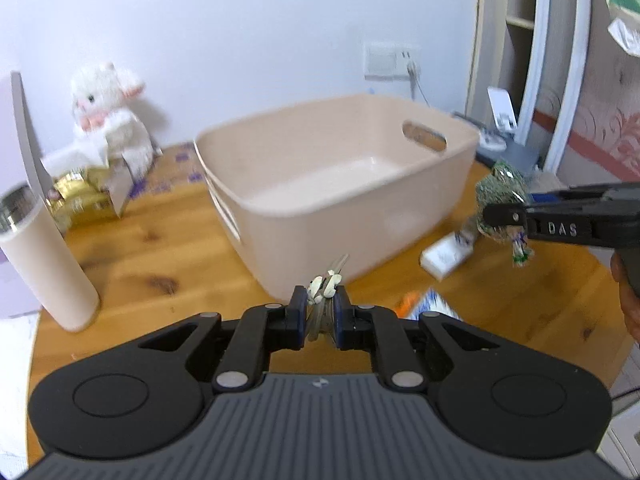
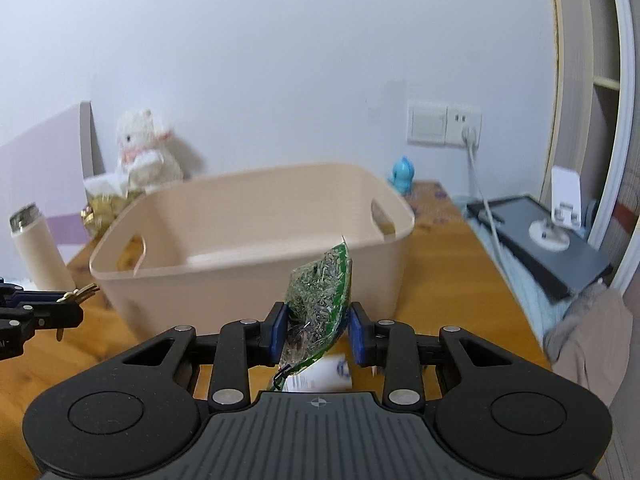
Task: Organize objects
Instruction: 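Lift keys and green bag over the bin and release both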
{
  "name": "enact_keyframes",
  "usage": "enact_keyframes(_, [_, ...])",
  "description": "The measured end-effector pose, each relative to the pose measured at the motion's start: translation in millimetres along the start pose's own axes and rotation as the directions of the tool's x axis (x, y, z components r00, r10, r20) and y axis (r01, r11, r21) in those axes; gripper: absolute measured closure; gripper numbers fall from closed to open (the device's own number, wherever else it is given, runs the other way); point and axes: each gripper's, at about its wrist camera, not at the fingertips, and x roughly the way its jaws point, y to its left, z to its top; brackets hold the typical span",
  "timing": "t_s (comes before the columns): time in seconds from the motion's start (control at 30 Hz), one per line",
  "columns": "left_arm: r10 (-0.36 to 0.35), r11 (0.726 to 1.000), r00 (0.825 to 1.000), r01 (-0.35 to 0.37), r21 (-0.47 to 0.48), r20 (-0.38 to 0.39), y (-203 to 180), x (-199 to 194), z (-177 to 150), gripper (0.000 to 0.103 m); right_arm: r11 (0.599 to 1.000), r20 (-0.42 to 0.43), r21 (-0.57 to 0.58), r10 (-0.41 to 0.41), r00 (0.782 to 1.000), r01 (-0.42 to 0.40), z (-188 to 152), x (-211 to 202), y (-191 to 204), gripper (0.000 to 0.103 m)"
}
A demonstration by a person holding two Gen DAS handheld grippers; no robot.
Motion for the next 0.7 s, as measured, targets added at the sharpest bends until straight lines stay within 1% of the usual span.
enact_keyframes(0.1, [0.015,1.0,0.999,-0.014,-0.005,0.037,2.2,-4.4,14.2,0.088,1.0,0.039,-0.01,0.009,0.999,-0.008,11.7,-2.7,2.5,0.073])
enact_keyframes(0.27, [0.046,0.999,0.996,-0.047,0.005,0.077,5.2,-2.1,41.8,0.088,1.0,0.104,-0.016,0.011,0.995,-0.009,33.3,0.5,7.0,0.073])
enact_keyframes(0.37, [0.058,0.998,0.994,-0.059,0.008,0.094,6.2,5.6,57.9,0.088,1.0,0.117,-0.016,0.01,0.993,-0.008,43.6,8.1,9.6,0.073])
enact_keyframes(0.47, [0.062,0.998,0.995,-0.062,-0.007,0.074,7.6,24.0,73.5,0.088,1.0,0.114,-0.016,0.006,0.993,-0.004,52.3,18.2,11.1,0.073])
enact_keyframes(0.57, [0.106,0.994,0.993,-0.107,0.002,0.058,5.1,44.8,84.6,0.088,1.0,0.093,-0.025,0.002,0.996,0.001,58.3,32.7,11.7,0.073])
enact_keyframes(0.7, [0.135,0.991,0.991,-0.134,-0.014,0.017,6.9,73.6,93.4,0.088,0.999,0.055,-0.034,-0.014,0.998,0.016,60.6,55.6,14.6,0.073])
